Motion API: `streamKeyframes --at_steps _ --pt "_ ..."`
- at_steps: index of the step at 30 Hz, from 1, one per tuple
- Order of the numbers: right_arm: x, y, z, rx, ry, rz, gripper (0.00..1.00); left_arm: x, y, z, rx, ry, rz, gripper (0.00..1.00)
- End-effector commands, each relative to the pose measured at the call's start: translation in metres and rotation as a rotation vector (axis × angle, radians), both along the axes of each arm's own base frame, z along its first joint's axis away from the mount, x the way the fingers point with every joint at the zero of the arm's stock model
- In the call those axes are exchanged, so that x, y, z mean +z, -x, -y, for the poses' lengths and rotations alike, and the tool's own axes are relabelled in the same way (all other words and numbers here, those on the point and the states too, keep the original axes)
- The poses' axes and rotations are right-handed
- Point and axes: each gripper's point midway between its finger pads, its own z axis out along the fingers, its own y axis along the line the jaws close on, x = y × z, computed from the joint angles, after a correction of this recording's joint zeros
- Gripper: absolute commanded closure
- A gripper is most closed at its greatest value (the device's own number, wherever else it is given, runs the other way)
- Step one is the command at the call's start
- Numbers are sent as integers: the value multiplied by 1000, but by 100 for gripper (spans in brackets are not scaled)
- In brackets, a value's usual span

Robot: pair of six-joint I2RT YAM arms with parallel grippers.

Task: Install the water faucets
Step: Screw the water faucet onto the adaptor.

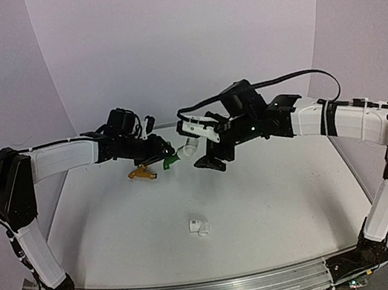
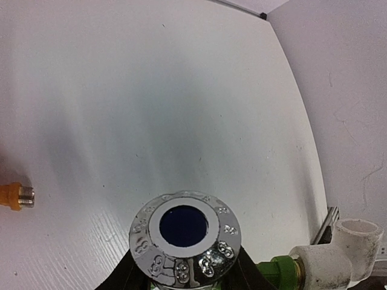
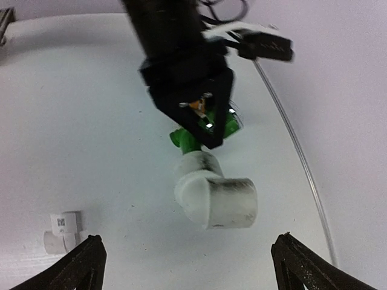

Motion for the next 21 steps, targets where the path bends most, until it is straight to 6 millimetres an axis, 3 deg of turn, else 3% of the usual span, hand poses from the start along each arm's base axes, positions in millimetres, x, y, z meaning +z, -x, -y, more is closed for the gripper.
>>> streamKeyframes --at_steps 1,9,21 --pt "0 35 -8 450 133 305 3 19 14 17 -136 52 -20 100" --pt "-7 30 -19 578 193 436 10 6 22 24 -198 51 -83 100" --pt "-27 9 -35 570 209 512 27 13 23 33 -238 65 -88 100"
